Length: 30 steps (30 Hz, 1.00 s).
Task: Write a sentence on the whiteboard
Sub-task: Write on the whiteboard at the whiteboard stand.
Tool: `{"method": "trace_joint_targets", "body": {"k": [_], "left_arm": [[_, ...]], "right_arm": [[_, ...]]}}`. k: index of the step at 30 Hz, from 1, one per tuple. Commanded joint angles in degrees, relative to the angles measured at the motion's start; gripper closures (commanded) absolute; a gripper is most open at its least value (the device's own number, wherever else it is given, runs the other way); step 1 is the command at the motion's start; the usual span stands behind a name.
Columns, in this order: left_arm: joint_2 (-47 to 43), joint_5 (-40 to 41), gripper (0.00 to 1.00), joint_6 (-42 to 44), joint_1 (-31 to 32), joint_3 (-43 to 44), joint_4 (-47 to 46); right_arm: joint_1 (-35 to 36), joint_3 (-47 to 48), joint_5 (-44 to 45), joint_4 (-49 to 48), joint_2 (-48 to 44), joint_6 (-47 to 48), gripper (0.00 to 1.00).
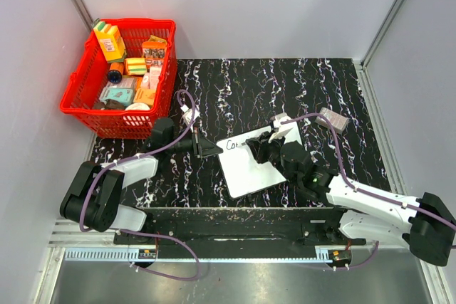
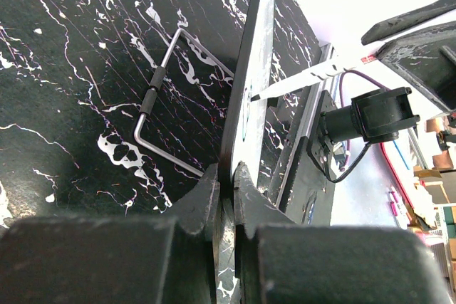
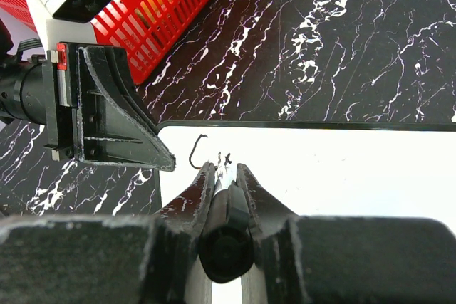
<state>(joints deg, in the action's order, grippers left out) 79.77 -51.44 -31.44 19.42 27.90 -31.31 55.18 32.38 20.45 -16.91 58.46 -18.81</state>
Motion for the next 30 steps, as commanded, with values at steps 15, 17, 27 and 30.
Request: {"method": "trace_joint_targets", "body": {"k": [15,17,27,30], "left_arm": [[1.44,4.07,1.00,8.50,0.09,0.14,1.34],[1.36,4.16,1.00,8.50,0.18,0.14,1.34],[1.36,4.07,1.00,8.50,0.18,0.05,1.34],[1.36,3.98,1.00,8.50,0.09,0.05,1.34]], "right_arm": [[0.37,1.19,6.10,1.35,-0.27,0.44,1.00],[0.37,1.45,6.10,0.56,0.08,0.35,1.00],[0.37,3.12,8.29,0.30,1.49,0.61,1.00],[0.37,3.30,8.65,0.12,1.31,0.70,1.00]]}}
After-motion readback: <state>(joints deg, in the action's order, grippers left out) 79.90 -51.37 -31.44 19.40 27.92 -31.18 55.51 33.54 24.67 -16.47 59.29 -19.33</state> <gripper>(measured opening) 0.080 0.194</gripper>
